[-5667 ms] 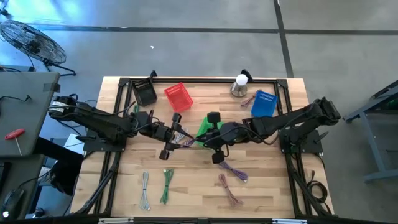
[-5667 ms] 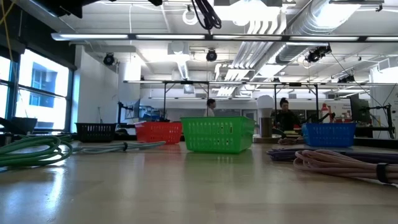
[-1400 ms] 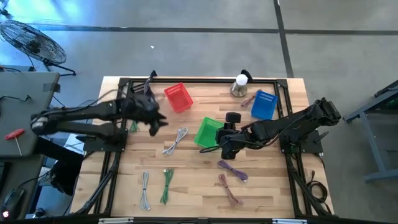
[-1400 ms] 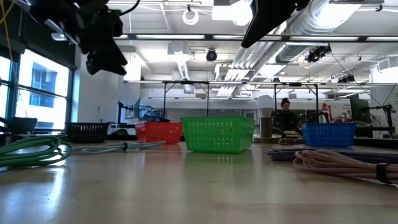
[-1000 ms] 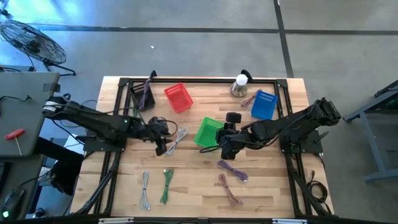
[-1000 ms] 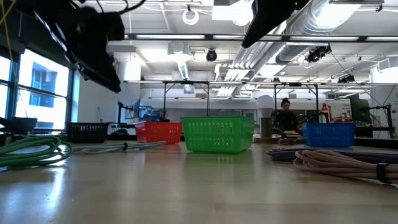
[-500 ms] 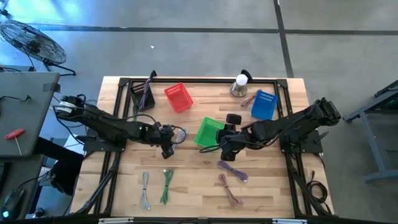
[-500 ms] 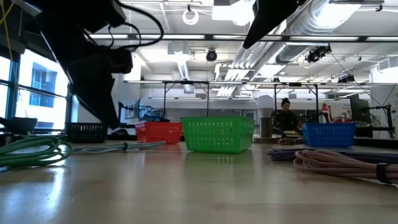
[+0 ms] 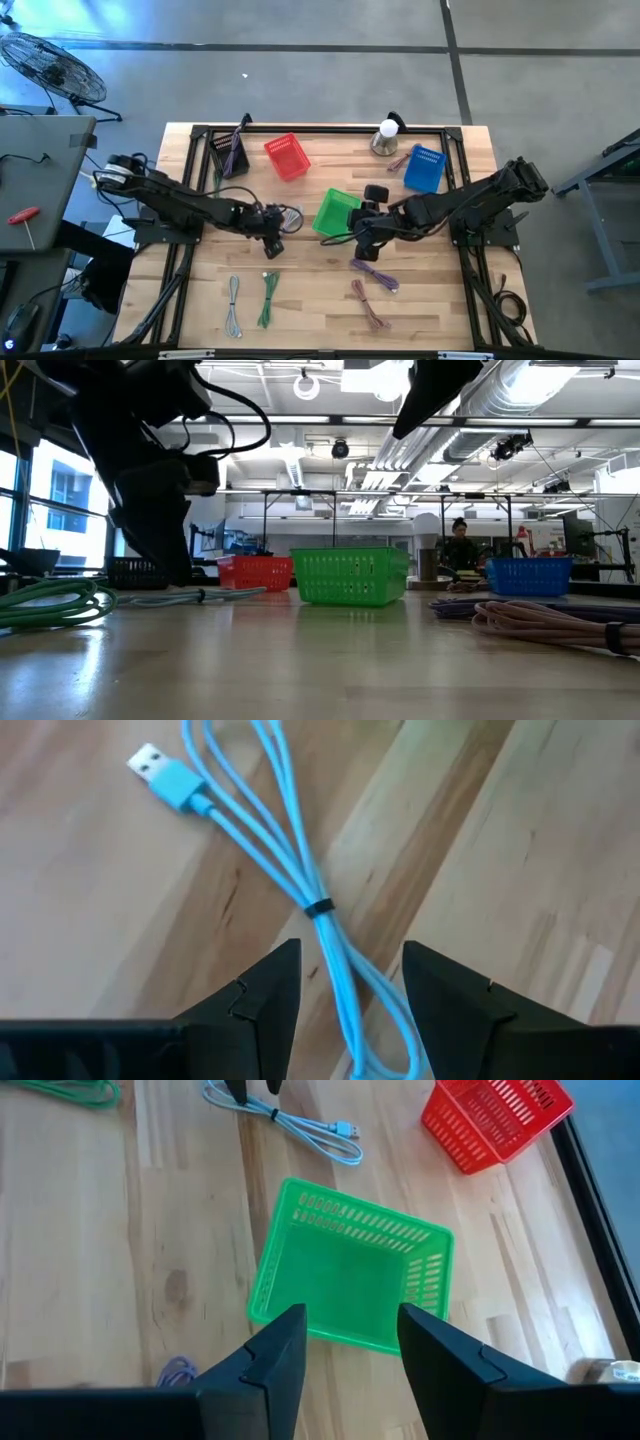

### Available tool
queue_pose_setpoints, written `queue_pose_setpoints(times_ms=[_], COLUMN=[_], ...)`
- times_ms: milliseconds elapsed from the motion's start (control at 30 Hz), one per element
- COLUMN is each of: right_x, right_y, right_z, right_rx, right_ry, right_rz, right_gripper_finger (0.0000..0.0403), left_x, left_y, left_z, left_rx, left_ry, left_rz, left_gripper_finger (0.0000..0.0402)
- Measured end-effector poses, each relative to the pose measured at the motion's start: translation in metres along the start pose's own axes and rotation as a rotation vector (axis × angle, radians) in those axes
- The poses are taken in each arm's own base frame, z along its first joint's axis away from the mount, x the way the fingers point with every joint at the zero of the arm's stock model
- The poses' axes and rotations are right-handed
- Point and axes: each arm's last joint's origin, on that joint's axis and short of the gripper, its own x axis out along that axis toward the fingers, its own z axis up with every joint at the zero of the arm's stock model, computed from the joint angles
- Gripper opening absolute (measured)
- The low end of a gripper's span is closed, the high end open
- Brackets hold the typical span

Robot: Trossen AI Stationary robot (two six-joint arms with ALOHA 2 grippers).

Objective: Pick & Place USB Port
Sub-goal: Put the top white charger cable into the blue basket

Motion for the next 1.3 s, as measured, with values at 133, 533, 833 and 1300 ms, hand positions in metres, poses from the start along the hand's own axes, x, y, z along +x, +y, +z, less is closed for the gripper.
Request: queue_pose_setpoints(times_ms=[133,533,833,1300], right_x=[-0.002,-0.010,-0.015,-0.012], right_y=[0.005,0.020,0.032,0.021], right_z=[-0.001,-0.004,0.002,0.026], right_rx=[-0.013,-0.022,-0.045,-0.071], right_ry=[-0.005,-0.027,-0.102,-0.300], right_rz=[0.010,0.044,0.171,0.108], right_gripper_finger=[0.0149,0.0149,0.0150,0.0146], left_x=[0.008,0.019,0.011,-0.134], left_y=[0.001,0.002,-0.003,-0.048], left_z=[-0.003,-0.006,0.009,0.104], left_rx=[0.010,0.032,0.127,0.266], left_ry=[0.029,0.025,-0.060,-0.536], left_rz=[0.019,0.099,0.220,0.668], left_gripper_finger=[0.0170,0.0084,0.0007,0.0003])
